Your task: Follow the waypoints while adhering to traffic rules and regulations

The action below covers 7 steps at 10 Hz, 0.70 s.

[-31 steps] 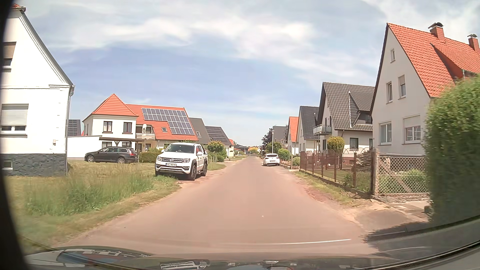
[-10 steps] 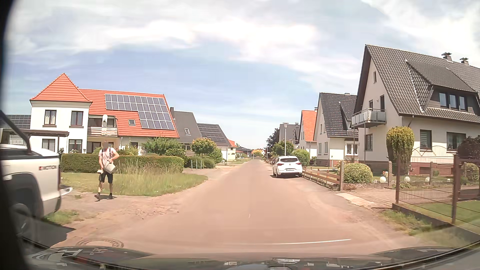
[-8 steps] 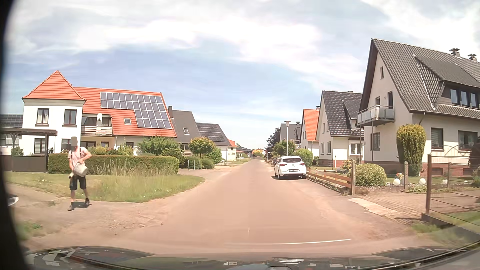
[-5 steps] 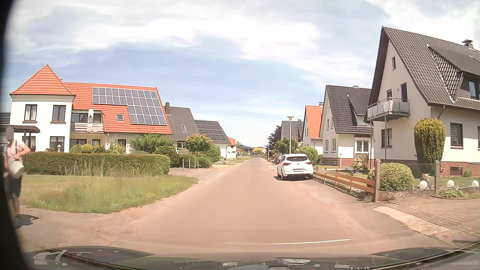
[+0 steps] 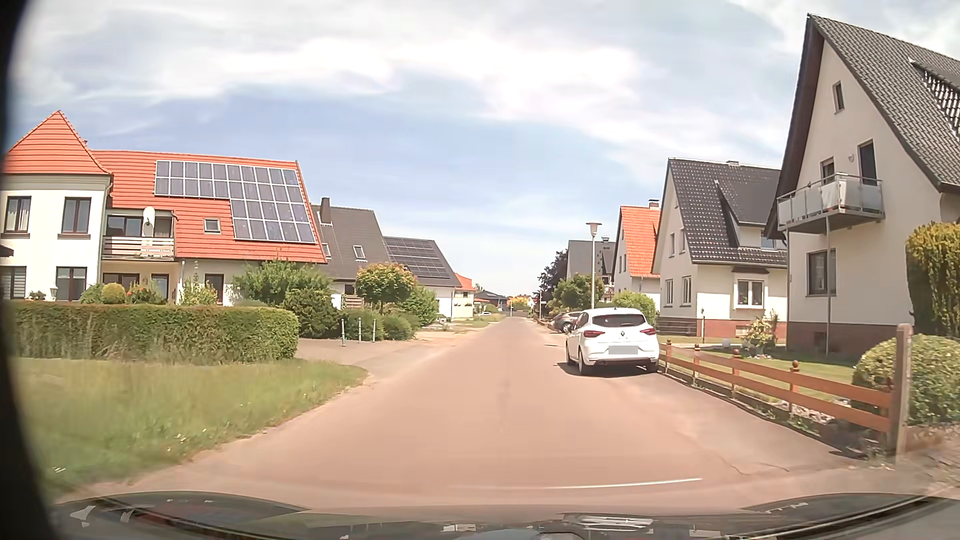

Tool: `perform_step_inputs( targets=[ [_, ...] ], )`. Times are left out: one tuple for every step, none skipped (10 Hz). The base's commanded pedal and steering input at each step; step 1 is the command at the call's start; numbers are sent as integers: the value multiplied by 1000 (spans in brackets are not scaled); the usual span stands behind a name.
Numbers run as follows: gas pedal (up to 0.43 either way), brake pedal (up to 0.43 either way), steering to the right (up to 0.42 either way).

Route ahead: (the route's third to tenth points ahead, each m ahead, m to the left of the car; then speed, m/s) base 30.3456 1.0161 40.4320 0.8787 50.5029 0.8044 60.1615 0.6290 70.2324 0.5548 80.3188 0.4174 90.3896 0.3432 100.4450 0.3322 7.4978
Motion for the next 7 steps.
perform_step_inputs(
  targets=[
    [130, 0, -2],
    [130, 0, -2],
    [130, 0, -2],
    [130, 0, -2],
    [130, 0, -2],
    [130, 0, -2],
    [118, 0, -4]
  ],
)
